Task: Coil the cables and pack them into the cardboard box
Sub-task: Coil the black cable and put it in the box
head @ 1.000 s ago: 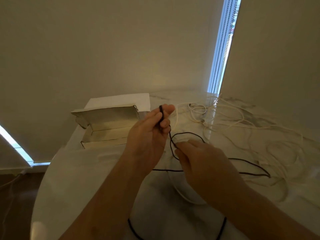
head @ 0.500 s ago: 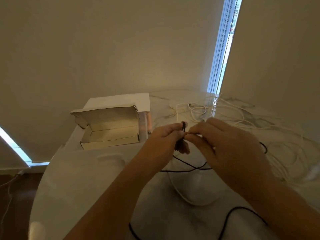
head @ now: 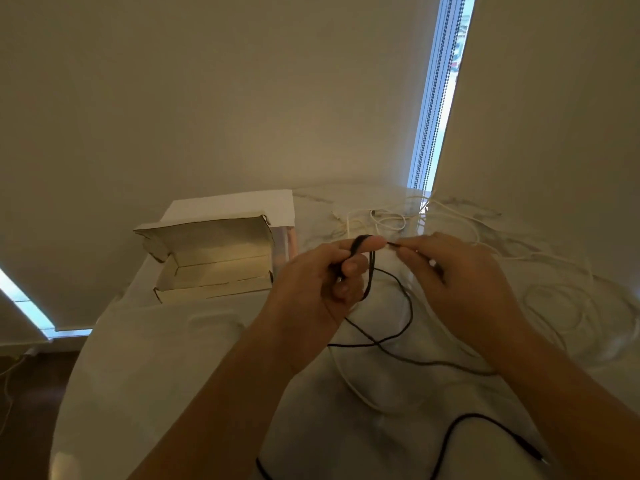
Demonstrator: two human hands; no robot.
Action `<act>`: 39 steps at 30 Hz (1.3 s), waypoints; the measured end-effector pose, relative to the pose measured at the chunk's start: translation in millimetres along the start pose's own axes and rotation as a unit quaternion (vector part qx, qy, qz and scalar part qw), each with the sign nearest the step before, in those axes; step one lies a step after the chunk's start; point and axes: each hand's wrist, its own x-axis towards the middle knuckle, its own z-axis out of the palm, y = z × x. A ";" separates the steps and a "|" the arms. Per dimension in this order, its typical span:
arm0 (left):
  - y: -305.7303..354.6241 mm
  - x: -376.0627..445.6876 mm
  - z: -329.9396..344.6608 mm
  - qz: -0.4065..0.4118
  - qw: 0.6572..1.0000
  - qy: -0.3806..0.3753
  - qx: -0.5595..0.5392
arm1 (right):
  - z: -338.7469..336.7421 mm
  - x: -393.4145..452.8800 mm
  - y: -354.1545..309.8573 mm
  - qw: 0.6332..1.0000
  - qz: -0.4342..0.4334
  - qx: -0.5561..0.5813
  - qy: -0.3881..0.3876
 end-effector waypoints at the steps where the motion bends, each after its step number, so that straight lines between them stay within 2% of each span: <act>1: 0.6 0.4 -1.0 0.014 1.000 0.014 -0.015 | 2.2 -1.6 -3.8 1.000 0.004 -0.004 -0.018; 6: 7.0 3.9 -9.6 0.094 0.992 0.071 -0.049 | 11.7 -14.5 -28.8 0.995 -0.009 -0.007 -0.103; 17: 15.0 9.5 -31.1 0.193 0.970 0.146 -0.002 | 8.4 -32.5 -62.3 0.979 -0.096 0.008 -0.181; 19: 11.0 10.7 -28.0 0.190 0.967 0.164 0.038 | 6.1 -31.3 -64.8 0.979 -0.118 -0.008 -0.167; 21: 5.1 10.9 -23.1 0.183 0.960 0.171 0.126 | 2.6 -30.0 -65.4 0.981 -0.131 -0.010 -0.141; 24: -2.2 7.7 -17.4 0.149 0.937 0.141 0.283 | -3.5 -25.7 -61.9 0.986 -0.139 -0.004 -0.096; 27: -6.1 6.1 -15.4 0.098 0.926 0.091 0.352 | -11.1 -20.0 -53.3 0.990 -0.131 -0.019 -0.041; 32: -4.7 0.9 -6.4 0.038 0.934 0.042 0.354 | -19.5 -6.3 -28.9 0.995 -0.081 -0.050 0.023; 39: 0.4 -0.6 -6.2 -0.011 0.978 -0.006 0.209 | -18.1 0.3 -7.2 0.998 -0.038 -0.015 0.048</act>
